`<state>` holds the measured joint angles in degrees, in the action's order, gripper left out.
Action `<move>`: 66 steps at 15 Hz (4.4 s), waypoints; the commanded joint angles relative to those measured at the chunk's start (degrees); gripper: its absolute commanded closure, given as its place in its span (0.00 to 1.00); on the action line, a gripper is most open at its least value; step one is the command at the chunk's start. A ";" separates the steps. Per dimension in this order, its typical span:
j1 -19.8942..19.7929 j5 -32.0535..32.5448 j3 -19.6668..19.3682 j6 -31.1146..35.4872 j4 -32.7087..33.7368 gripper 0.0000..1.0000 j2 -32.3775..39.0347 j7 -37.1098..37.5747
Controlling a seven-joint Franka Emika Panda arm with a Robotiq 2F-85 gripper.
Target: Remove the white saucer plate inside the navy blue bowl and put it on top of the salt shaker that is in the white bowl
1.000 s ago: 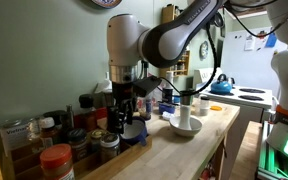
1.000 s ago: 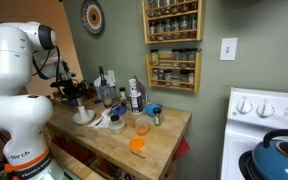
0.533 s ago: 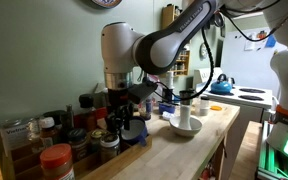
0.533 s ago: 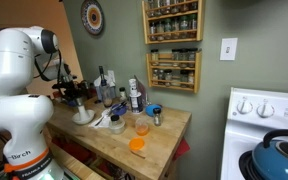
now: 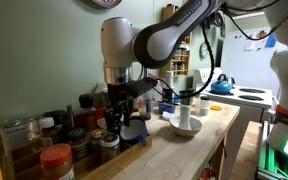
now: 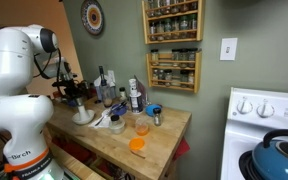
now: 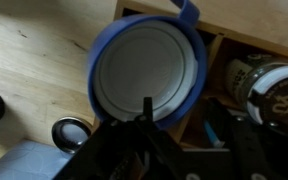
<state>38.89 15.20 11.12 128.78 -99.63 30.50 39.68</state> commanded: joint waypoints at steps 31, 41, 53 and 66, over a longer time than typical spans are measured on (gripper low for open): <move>0.98 -5.36 -0.15 -12.64 8.99 0.69 8.10 -5.77; 3.54 -1.61 -1.26 -13.73 6.71 1.00 2.56 -7.03; 3.59 -2.13 -1.94 -13.05 8.91 1.00 6.70 -9.29; 5.01 -2.14 -2.07 -14.44 10.52 1.00 7.79 -10.91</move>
<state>43.19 13.03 9.67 115.37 -90.48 36.63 29.68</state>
